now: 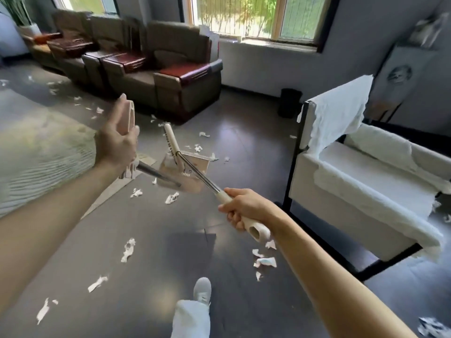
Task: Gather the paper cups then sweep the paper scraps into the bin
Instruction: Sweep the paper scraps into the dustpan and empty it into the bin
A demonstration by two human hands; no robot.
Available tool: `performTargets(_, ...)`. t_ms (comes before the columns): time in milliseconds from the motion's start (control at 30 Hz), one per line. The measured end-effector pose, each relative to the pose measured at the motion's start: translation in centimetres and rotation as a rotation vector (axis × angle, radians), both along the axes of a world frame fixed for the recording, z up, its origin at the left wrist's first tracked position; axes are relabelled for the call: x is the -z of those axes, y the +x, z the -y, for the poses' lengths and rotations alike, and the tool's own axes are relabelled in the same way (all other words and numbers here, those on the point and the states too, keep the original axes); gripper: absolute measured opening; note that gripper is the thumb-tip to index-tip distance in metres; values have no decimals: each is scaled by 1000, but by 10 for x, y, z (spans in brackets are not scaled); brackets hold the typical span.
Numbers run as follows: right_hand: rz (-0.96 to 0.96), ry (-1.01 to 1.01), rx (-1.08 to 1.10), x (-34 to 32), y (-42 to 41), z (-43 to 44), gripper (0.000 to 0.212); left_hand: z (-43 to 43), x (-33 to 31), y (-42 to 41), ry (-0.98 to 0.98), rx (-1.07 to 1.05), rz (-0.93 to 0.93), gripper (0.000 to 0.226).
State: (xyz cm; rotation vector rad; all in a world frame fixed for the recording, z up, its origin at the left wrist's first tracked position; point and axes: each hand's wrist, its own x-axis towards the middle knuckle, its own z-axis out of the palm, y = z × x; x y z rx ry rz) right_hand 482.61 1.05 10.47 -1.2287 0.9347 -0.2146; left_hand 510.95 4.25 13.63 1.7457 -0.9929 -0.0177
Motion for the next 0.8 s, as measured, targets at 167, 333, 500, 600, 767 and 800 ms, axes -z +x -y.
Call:
performTargets(167,11,-13,115,0,76,171,40,196,1,80,3,130,-23,69)
performTargets(333,68,12,257,-11,130,331,37,381,-17,132,-17,197,-7,67)
performTargets(500,77,-7,336,-5,176,510,26,577,-5,175,-47,266,-77,68)
performTargets(600,72,-24,373,1,195,620,30,695,-6,189,-71,334,-96,70)
performTargets(767,63,-41,384,-14,223,783,18,871,-24,202,-78,431,-109,69)
performTargets(800,66,-34,396,-17,228,812,20,903,-26,204,-85,437,-111,68)
